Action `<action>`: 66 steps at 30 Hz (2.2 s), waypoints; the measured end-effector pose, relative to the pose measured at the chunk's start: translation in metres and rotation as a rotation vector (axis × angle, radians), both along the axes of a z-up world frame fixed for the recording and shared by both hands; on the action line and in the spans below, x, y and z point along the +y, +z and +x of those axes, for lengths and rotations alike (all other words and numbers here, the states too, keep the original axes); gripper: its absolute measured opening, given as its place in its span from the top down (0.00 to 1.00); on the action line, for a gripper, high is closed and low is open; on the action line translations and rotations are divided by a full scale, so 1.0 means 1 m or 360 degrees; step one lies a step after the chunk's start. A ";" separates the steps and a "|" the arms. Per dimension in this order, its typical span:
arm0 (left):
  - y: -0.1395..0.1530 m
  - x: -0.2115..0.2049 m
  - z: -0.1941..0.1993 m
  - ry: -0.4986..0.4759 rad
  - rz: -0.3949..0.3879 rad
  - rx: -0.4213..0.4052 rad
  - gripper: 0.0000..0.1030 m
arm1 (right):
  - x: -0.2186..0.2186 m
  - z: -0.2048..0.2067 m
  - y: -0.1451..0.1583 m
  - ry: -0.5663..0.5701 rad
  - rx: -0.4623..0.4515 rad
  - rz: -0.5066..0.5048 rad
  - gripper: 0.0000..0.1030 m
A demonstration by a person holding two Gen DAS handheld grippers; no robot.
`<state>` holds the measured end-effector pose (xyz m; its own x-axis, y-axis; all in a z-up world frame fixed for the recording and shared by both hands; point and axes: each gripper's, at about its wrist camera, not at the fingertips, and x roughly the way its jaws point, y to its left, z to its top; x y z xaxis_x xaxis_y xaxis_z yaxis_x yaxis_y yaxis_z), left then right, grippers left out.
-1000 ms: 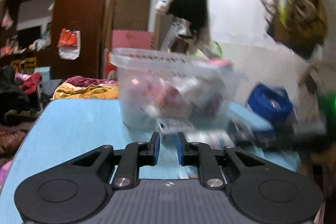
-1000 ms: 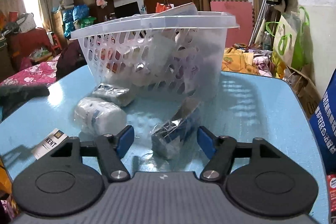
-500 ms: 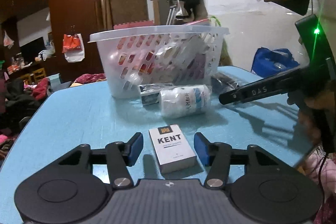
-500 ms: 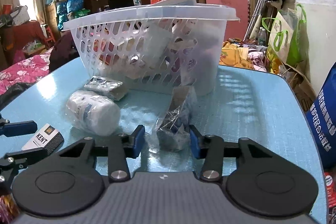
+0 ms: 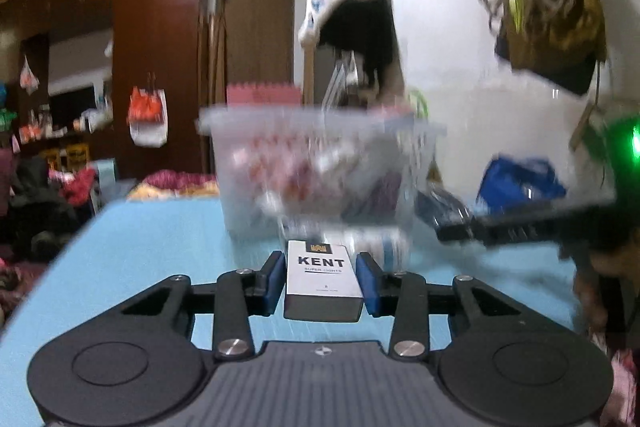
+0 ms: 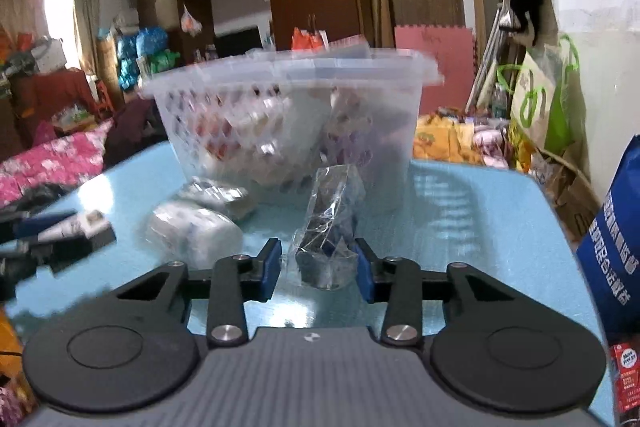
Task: Organize objects
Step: 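Drop KENT box into basket with left tool while right tool drops blue-and-white packet, then grasp clear barcode packet with left tool while right tool grasps white bottle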
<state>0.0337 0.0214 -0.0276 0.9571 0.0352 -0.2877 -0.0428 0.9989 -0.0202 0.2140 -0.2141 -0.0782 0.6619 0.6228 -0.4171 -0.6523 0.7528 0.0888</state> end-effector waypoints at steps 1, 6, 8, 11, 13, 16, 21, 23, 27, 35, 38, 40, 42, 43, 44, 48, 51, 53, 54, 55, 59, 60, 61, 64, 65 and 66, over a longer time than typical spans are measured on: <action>0.009 0.003 -0.001 0.0010 -0.0009 -0.0037 0.58 | -0.004 -0.006 0.007 0.0012 -0.0026 0.0041 0.59; 0.070 0.019 0.027 0.0085 -0.0010 -0.0208 0.58 | -0.002 -0.024 0.074 0.0051 -0.0229 0.0191 0.59; 0.093 0.026 0.060 0.0089 -0.0029 -0.0204 0.58 | 0.016 -0.016 0.101 0.0112 -0.0258 0.0206 0.59; 0.111 0.043 0.118 0.0055 -0.0142 -0.0078 0.58 | 0.057 0.012 0.126 0.0126 -0.0272 0.0103 0.57; 0.109 0.049 0.149 0.0031 -0.0161 0.0047 0.55 | 0.077 0.034 0.127 0.0175 -0.0206 0.0029 0.49; 0.097 0.057 0.168 0.0074 -0.0199 0.0125 0.44 | 0.088 0.049 0.121 0.0129 -0.0213 -0.0014 0.30; 0.084 0.061 0.121 0.0004 -0.0222 0.0017 0.24 | 0.051 0.022 0.111 0.0187 -0.0174 0.0147 0.00; 0.078 0.060 0.093 0.0007 -0.0207 -0.0041 0.19 | 0.040 0.007 0.096 0.0215 -0.0128 0.0175 0.00; 0.058 0.063 0.064 0.0123 -0.0214 -0.0068 0.16 | 0.062 -0.008 0.050 0.0242 0.0027 0.0009 0.00; 0.024 0.067 0.078 0.0197 -0.0143 0.0106 0.16 | 0.109 -0.002 -0.002 0.0232 0.0126 -0.0259 0.15; 0.015 0.067 0.089 0.0202 -0.0167 0.0169 0.16 | 0.104 0.000 -0.006 0.0183 0.0110 -0.0281 0.32; 0.010 0.063 0.093 0.0191 -0.0180 0.0199 0.16 | 0.093 0.003 -0.006 0.0176 0.0124 -0.0238 0.33; 0.006 0.051 0.099 0.0163 -0.0137 0.0227 0.16 | 0.077 0.000 -0.006 0.0135 0.0077 -0.0217 0.33; 0.005 0.045 0.104 0.0157 -0.0105 0.0248 0.16 | 0.068 0.000 -0.007 0.0105 0.0058 -0.0203 0.33; 0.003 0.038 0.108 0.0154 -0.0083 0.0262 0.16 | 0.058 0.000 -0.007 0.0081 0.0051 -0.0180 0.33; -0.002 0.014 0.127 0.0127 -0.0027 0.0329 0.16 | 0.026 0.005 -0.008 0.0047 0.0083 -0.0061 0.33; -0.004 0.001 0.143 0.0174 0.0061 0.0408 0.16 | 0.024 0.007 -0.008 0.0037 0.0077 -0.0040 0.33; -0.006 -0.005 0.152 0.0189 0.0090 0.0452 0.16 | 0.027 0.006 -0.009 0.0037 0.0057 -0.0033 0.33; -0.007 -0.007 0.154 0.0190 0.0092 0.0463 0.16 | 0.027 0.005 -0.009 0.0032 0.0044 -0.0026 0.33; -0.007 -0.007 0.156 0.0194 0.0085 0.0473 0.16 | 0.026 0.005 -0.009 0.0031 0.0038 -0.0020 0.33; -0.008 -0.005 0.156 0.0209 0.0026 0.0492 0.17 | 0.021 0.005 -0.009 0.0031 0.0047 0.0006 0.33; -0.008 -0.006 0.156 0.0207 0.0029 0.0496 0.18 | 0.021 0.005 -0.010 0.0030 0.0054 0.0009 0.33; -0.009 -0.007 0.156 0.0208 0.0030 0.0503 0.20 | 0.020 0.005 -0.010 0.0030 0.0058 0.0012 0.33; -0.012 -0.009 0.155 0.0151 0.0024 0.0530 0.36 | 0.019 0.005 -0.010 0.0033 0.0061 0.0024 0.33; -0.012 -0.010 0.151 0.0132 0.0027 0.0520 0.44 | 0.019 0.005 -0.010 0.0033 0.0064 0.0027 0.33; -0.013 -0.012 0.149 0.0132 0.0034 0.0509 0.54 | 0.018 0.005 -0.011 0.0036 0.0068 0.0030 0.33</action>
<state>0.1826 0.0097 -0.0401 0.8121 0.1182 -0.5714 -0.1246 0.9918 0.0282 0.2192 -0.1956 -0.0887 0.6296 0.6452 -0.4328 -0.6642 0.7360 0.1309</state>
